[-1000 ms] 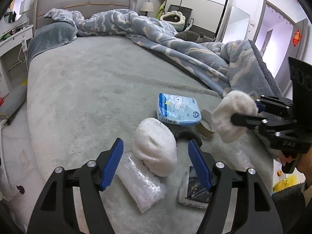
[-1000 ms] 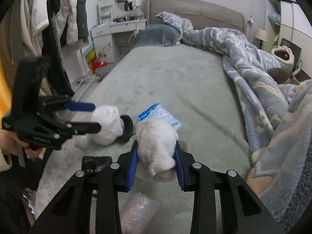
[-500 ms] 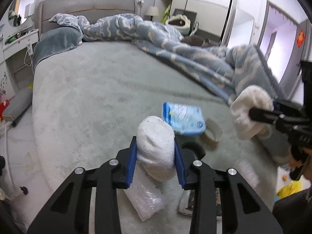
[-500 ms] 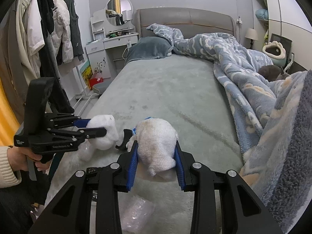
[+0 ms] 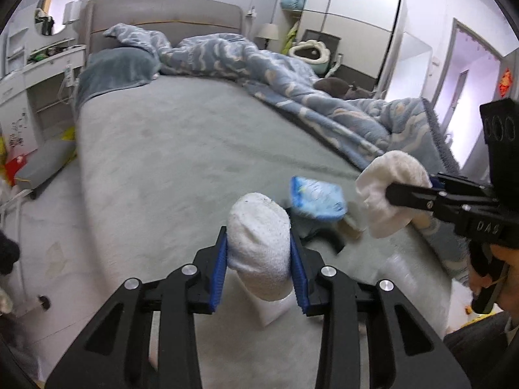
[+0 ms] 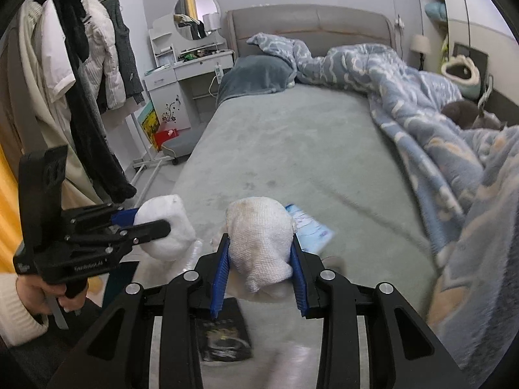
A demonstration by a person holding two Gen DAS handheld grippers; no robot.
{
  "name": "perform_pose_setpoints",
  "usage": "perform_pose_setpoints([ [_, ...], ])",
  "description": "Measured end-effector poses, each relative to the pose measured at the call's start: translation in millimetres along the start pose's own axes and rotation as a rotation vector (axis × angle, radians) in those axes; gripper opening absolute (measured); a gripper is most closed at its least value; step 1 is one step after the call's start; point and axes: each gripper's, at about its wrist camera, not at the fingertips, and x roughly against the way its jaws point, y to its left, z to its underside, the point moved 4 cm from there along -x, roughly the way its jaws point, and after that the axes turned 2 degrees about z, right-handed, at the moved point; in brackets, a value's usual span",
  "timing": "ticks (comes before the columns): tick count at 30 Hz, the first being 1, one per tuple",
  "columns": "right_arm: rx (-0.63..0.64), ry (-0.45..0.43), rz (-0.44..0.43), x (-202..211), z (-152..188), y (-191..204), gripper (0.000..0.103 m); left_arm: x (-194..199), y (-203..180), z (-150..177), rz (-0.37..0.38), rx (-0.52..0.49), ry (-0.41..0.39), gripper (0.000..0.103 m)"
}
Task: Collect trash
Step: 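Carry both tissue balls over the green bin and open both tools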
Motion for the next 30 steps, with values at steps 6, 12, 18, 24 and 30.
perform_pose_setpoints([
  [6, 0.020, 0.012, -0.004, -6.6, 0.8, 42.8, 0.035, 28.0, 32.2, 16.5, -0.067, 0.045, 0.002, 0.038],
  [12, 0.015, 0.019, -0.022, -16.3, -1.4, 77.8, 0.035, 45.5, 54.6, 34.9, -0.141, 0.048, 0.025, 0.038],
  [18, 0.014, 0.047, -0.055, -29.9, 0.8, 116.4, 0.035, 51.8, 79.5, 66.0, -0.185, 0.099, 0.088, 0.038],
  [24, 0.006, 0.104, -0.108, -49.5, 15.3, 153.3, 0.035, 59.0, 110.9, 92.4, -0.243, 0.165, 0.147, 0.038],
  [30, 0.023, 0.175, -0.150, -69.4, 30.6, 185.5, 0.035, 60.3, 154.9, 123.3, -0.257, 0.286, 0.225, 0.038],
])
